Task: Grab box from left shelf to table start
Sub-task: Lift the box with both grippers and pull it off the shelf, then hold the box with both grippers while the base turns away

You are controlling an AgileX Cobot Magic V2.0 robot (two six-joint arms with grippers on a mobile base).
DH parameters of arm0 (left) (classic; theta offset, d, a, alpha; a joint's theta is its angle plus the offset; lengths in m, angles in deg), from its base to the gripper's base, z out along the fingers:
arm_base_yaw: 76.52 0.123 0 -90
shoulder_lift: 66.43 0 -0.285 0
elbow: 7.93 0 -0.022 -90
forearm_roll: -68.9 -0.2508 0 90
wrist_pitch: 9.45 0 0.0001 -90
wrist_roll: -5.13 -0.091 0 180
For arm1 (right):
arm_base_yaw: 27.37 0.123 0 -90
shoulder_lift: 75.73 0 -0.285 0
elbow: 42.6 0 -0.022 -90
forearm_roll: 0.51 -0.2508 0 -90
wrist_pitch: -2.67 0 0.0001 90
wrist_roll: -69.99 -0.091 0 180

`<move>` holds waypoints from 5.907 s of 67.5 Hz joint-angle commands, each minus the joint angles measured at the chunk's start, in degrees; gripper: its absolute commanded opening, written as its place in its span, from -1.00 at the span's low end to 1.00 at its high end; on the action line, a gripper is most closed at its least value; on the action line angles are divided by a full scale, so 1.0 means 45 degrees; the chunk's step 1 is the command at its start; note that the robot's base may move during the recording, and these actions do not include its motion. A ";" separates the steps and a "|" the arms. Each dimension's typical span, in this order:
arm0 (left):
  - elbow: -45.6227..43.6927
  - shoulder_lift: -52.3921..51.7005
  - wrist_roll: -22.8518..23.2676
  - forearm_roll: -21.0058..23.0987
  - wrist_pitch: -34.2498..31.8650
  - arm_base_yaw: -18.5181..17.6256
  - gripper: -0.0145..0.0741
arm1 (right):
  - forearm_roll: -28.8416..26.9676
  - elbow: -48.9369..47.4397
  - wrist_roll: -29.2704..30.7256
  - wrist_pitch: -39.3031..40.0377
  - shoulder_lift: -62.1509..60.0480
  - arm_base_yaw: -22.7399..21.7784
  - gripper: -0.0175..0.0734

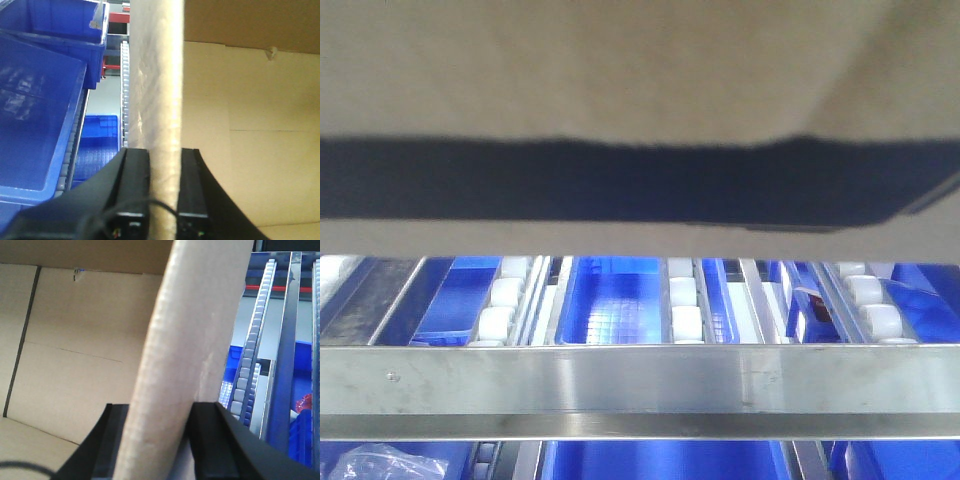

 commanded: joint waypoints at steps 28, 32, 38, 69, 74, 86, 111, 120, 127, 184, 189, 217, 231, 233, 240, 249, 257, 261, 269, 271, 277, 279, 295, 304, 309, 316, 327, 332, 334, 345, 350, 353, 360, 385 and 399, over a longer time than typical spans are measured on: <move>-0.0291 0.0185 0.0033 -0.0496 -0.2593 -0.0078 -0.90 | 0.0779 -0.0356 0.0368 0.1795 0.0206 -0.0039 -0.48; -0.0291 0.0185 0.0033 -0.0496 -0.2593 -0.0078 -0.90 | 0.0779 -0.0356 0.0368 0.1795 0.0206 -0.0039 -0.48; -0.0291 0.0185 0.0033 -0.0496 -0.2593 -0.0078 -0.90 | 0.0779 -0.0356 0.0368 0.1795 0.0206 -0.0039 -0.48; -0.0291 0.0185 0.0033 -0.0496 -0.2593 -0.0078 -0.90 | 0.0779 -0.0356 0.0368 0.1795 0.0206 -0.0039 -0.48; -0.0291 0.0185 0.0033 -0.0496 -0.2593 -0.0078 -0.90 | 0.0779 -0.0356 0.0368 0.1795 0.0206 -0.0039 -0.48; -0.0291 0.0185 0.0033 -0.0496 -0.2593 -0.0078 -0.90 | 0.0779 -0.0356 0.0368 0.1795 0.0206 -0.0039 -0.48; -0.0279 0.0185 0.0033 -0.0496 -0.2593 -0.0078 -0.90 | 0.0779 -0.0356 0.0368 0.1795 0.0206 -0.0039 -0.48; -0.0279 0.0185 0.0033 -0.0496 -0.2593 -0.0078 -0.90 | 0.0779 -0.0356 0.0368 0.1795 0.0206 -0.0039 -0.48; -0.0279 0.0185 0.0033 -0.0496 -0.2593 -0.0078 -0.90 | 0.0779 -0.0356 0.0368 0.1795 0.0206 -0.0039 -0.48; -0.0279 0.0185 0.0033 -0.0496 -0.2593 -0.0078 -0.90 | 0.0779 -0.0356 0.0368 0.1795 0.0206 -0.0039 -0.48; -0.0279 0.0185 0.0033 -0.0496 -0.2593 -0.0078 -0.90 | 0.0779 -0.0356 0.0368 0.1795 0.0206 -0.0039 -0.48; -0.0279 0.0185 0.0033 -0.0496 -0.2593 -0.0078 -0.90 | 0.0779 -0.0356 0.0368 0.1795 0.0206 -0.0039 -0.48; -0.0279 0.0185 0.0033 -0.0496 -0.2593 -0.0078 -0.90 | 0.0779 -0.0356 0.0368 0.1795 0.0206 -0.0039 -0.48; -0.0279 0.0185 0.0033 -0.0496 -0.2593 -0.0078 -0.90 | 0.0779 -0.0356 0.0368 0.1795 0.0206 -0.0039 -0.48; -0.0279 0.0185 0.0033 -0.0496 -0.2593 -0.0078 -0.90 | 0.0779 -0.0356 0.0368 0.1795 0.0206 -0.0039 -0.48; -0.0279 0.0185 0.0033 -0.0496 -0.2593 -0.0078 -0.90 | 0.0779 -0.0356 0.0368 0.1795 0.0206 -0.0039 -0.48; -0.0279 0.0185 0.0033 -0.0427 -0.2593 -0.0078 -0.90 | 0.0779 -0.0356 0.0368 0.1795 0.0206 -0.0039 -0.48; -0.0279 0.0185 0.0033 -0.0396 -0.2593 -0.0078 -0.90 | 0.0779 -0.0356 0.0368 0.1795 0.0206 -0.0039 -0.48; -0.0279 0.0185 0.0033 -0.0396 -0.2593 -0.0078 -0.90 | 0.0779 -0.0356 0.0368 0.1795 0.0206 -0.0039 -0.48; -0.0279 0.0185 0.0033 -0.0396 -0.2593 -0.0078 -0.90 | 0.0779 -0.0356 0.0368 0.1795 0.0206 -0.0039 -0.48; -0.0279 0.0185 0.0033 -0.0396 -0.2593 -0.0078 -0.90 | 0.0779 -0.0356 0.0368 0.1795 0.0206 -0.0039 -0.48; -0.0279 0.0185 0.0033 -0.0396 -0.2593 -0.0078 -0.90 | 0.0779 -0.0356 0.0368 0.1795 0.0206 -0.0039 -0.48; -0.0279 0.0185 0.0033 -0.0396 -0.2593 -0.0078 -0.90 | 0.0779 -0.0356 0.0368 0.1795 0.0206 -0.0039 -0.48; -0.0279 0.0185 0.0033 -0.0396 -0.2593 -0.0078 -0.90 | 0.0779 -0.0356 0.0368 0.1795 0.0206 -0.0039 -0.48; -0.0279 0.0185 0.0033 -0.0396 -0.2593 -0.0078 -0.90 | 0.0779 -0.0356 0.0368 0.1795 0.0206 -0.0039 -0.48; -0.0279 0.0185 0.0033 -0.0396 -0.2593 -0.0078 -0.90 | 0.0779 -0.0356 0.0368 0.1795 0.0206 -0.0039 -0.48; -0.0279 0.0185 0.0033 -0.0396 -0.2593 -0.0078 -0.90 | 0.0779 -0.0356 0.0368 0.1795 0.0206 -0.0039 -0.48; -0.0279 0.0185 0.0033 -0.0396 -0.2593 -0.0078 -0.90 | 0.0779 -0.0356 0.0368 0.1795 0.0206 -0.0039 -0.48; -0.0279 0.0185 0.0033 -0.0396 -0.2593 -0.0078 -0.90 | 0.0779 -0.0356 0.0368 0.1795 0.0206 -0.0039 -0.48; -0.0279 0.0185 0.0033 -0.0396 -0.2593 -0.0078 -0.90 | 0.0779 -0.0356 0.0368 0.1795 0.0206 -0.0039 -0.48; -0.0279 0.0185 0.0033 -0.0377 -0.2593 -0.0078 -0.90 | 0.0779 -0.0356 0.0368 0.1795 0.0206 -0.0039 -0.48; -0.0279 0.0185 0.0033 -0.0377 -0.2593 -0.0078 -0.90 | 0.0779 -0.0356 0.0368 0.1795 0.0206 -0.0039 -0.48; -0.0279 0.0185 0.0033 -0.0377 -0.2593 -0.0078 -0.90 | 0.0779 -0.0356 0.0368 0.1795 0.0206 -0.0039 -0.48; -0.0279 0.0185 0.0033 -0.0377 -0.2593 -0.0078 -0.90 | 0.0779 -0.0356 0.0368 0.1795 0.0206 -0.0039 -0.48; -0.0279 0.0185 0.0033 -0.0377 -0.2593 -0.0078 -0.90 | 0.0779 -0.0356 0.0368 0.1795 0.0206 -0.0039 -0.48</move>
